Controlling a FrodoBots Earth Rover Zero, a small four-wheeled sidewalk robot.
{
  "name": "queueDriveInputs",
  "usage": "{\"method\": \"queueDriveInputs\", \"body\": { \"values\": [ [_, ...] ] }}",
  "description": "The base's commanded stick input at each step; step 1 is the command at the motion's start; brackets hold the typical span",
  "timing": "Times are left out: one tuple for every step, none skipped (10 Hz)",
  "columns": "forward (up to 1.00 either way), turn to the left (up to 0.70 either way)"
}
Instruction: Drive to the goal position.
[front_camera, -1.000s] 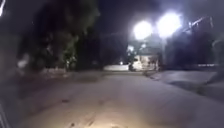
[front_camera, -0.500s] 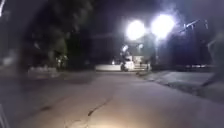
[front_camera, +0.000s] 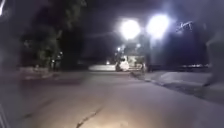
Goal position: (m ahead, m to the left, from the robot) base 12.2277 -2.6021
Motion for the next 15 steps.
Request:
{"method": "queueDriveInputs", "body": {
  "values": [
    [0.70,0.00],
    [0.70,0.00],
    [0.70,0.00],
    [0.70,0.00],
    [0.70,0.00],
    [0.70,0.00],
    [0.70,0.00],
    [0.70,0.00],
    [0.70,0.00],
    [0.70,0.00],
    [0.70,0.00],
    [0.70,0.00],
    [0.70,0.00],
    [0.70,0.00],
    [0.70,0.00]
  ]
}}
